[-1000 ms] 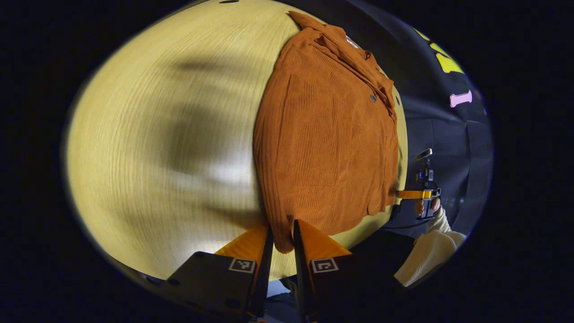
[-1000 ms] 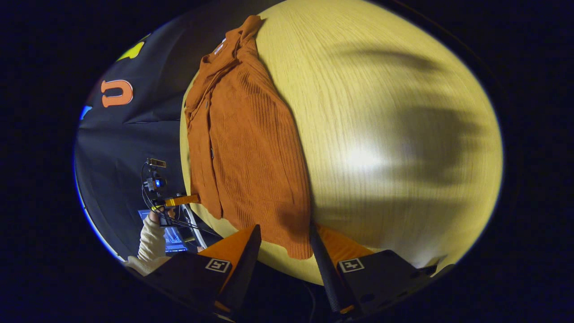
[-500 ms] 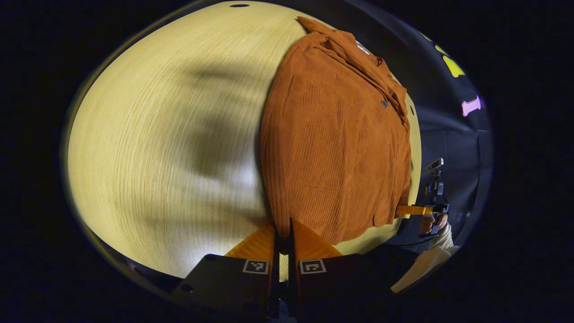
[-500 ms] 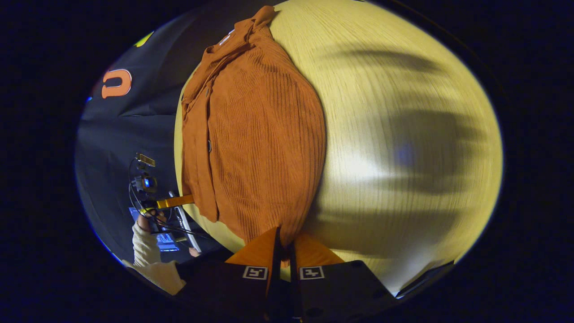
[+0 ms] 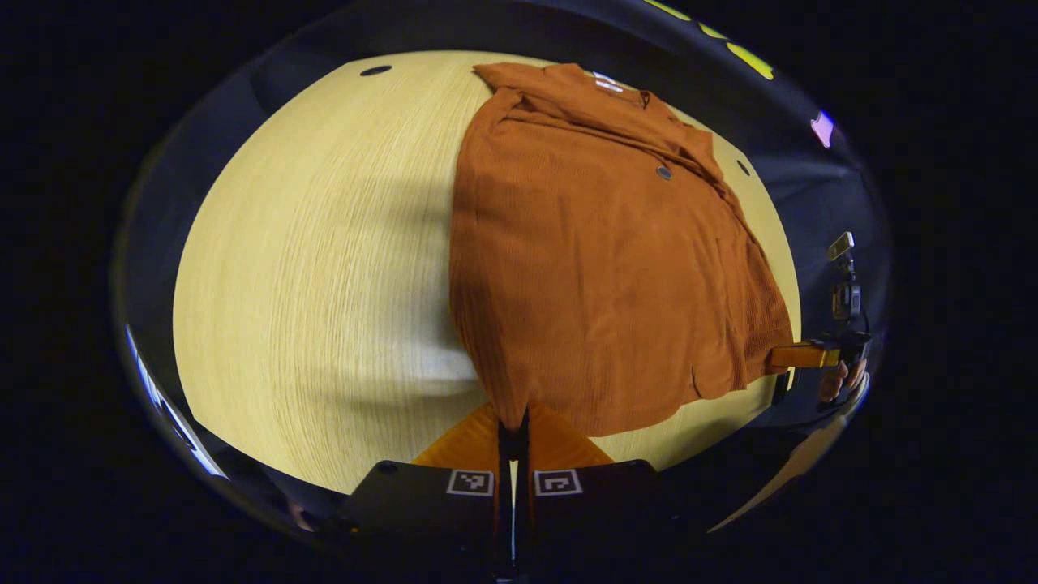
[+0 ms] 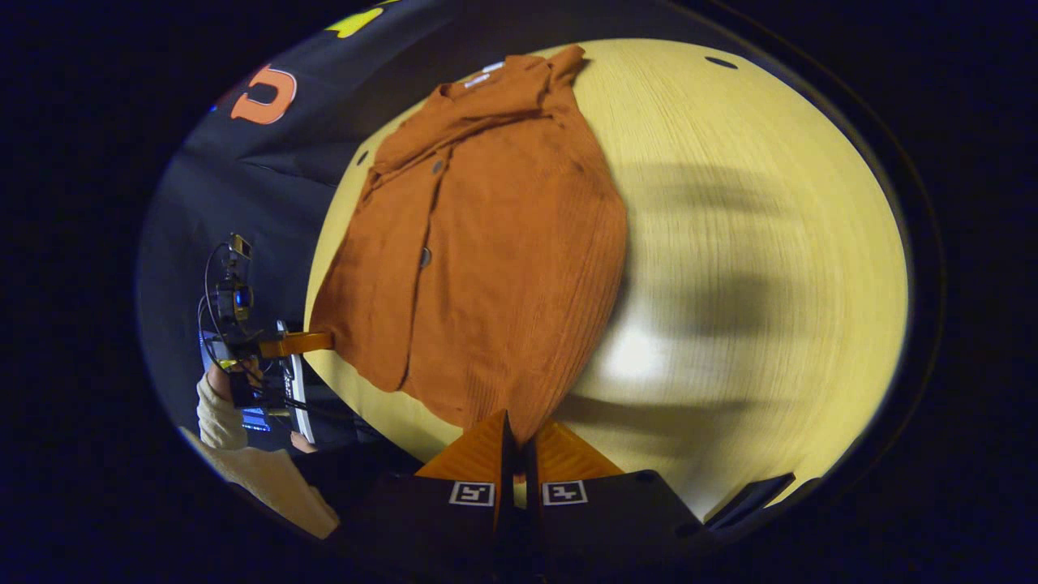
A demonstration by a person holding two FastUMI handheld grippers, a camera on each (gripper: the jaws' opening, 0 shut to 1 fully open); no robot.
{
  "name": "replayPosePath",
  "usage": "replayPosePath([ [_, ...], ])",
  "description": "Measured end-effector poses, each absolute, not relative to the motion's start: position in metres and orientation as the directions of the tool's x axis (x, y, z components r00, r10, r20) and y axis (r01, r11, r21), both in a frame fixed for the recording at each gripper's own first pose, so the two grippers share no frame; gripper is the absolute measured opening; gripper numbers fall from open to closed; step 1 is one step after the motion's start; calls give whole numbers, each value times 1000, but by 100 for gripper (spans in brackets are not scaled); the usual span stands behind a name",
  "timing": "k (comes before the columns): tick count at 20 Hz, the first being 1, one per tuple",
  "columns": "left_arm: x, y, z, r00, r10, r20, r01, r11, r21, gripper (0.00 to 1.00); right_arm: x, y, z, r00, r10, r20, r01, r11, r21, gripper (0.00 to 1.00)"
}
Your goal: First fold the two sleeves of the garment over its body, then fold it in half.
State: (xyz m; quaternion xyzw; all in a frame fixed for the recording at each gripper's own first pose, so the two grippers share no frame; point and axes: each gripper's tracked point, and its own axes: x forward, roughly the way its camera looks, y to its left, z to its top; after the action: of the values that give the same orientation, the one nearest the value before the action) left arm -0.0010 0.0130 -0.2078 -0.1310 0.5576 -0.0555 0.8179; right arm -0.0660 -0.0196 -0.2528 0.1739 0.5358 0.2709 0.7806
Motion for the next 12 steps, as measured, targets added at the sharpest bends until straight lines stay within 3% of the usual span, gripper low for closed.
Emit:
replayPosePath([
  [8,84,11,-91,602,-242,-761,18,957,-289,4,-6,-10,-124,475,633,-611,-345,773,532,7],
  [12,146,29,-41,717,-190,-671,86,979,-185,4,49,0,-63,560,630,-538,-393,774,497,7],
])
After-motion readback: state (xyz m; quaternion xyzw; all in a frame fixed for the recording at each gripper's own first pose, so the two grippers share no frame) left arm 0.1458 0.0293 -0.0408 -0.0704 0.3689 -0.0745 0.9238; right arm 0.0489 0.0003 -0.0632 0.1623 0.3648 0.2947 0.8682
